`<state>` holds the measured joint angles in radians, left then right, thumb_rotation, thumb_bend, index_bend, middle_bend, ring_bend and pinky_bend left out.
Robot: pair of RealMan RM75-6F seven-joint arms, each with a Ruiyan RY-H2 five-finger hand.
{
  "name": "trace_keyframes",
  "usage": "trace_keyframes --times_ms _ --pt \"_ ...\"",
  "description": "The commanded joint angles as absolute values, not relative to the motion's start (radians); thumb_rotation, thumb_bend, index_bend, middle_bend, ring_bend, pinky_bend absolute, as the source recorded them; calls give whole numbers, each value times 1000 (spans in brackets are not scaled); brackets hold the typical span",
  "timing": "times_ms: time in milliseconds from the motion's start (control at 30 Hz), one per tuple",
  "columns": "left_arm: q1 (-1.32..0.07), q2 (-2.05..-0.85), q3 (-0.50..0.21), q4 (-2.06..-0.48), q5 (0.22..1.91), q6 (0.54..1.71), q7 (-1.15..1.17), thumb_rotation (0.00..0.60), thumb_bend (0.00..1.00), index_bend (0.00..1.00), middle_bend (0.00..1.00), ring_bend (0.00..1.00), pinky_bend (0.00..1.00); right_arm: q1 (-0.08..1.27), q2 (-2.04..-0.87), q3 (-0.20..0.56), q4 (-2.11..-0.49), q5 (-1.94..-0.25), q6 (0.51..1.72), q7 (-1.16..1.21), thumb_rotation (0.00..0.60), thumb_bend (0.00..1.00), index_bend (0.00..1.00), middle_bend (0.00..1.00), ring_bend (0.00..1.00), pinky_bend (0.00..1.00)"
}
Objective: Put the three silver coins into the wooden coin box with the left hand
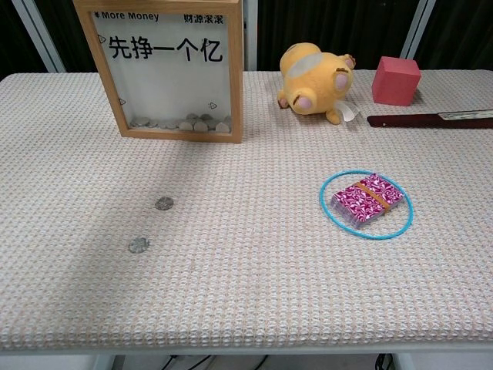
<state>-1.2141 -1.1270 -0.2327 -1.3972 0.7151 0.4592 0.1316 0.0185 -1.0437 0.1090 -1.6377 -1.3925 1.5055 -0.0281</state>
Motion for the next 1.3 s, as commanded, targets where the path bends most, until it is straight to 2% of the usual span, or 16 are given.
trace_keyframes --times_ms 33,700,1300 --pt "-1221 -1127 -224 -1397 710 459 126 600 458 662 323 90 117 19 -1043 110 -1636 -1389 1502 -26 600 301 0 0 0 0" --pt "-1249 -1116 -177 -1403 704 435 85 600 459 683 323 90 113 23 -1048 110 -1633 -1384 1492 -31 600 303 0 0 0 0" --pt "-1257 -1097 -171 -1423 722 428 35 600 459 695 324 90 107 29 -1048 115 -1630 -1371 1479 -32 600 303 0 0 0 0"
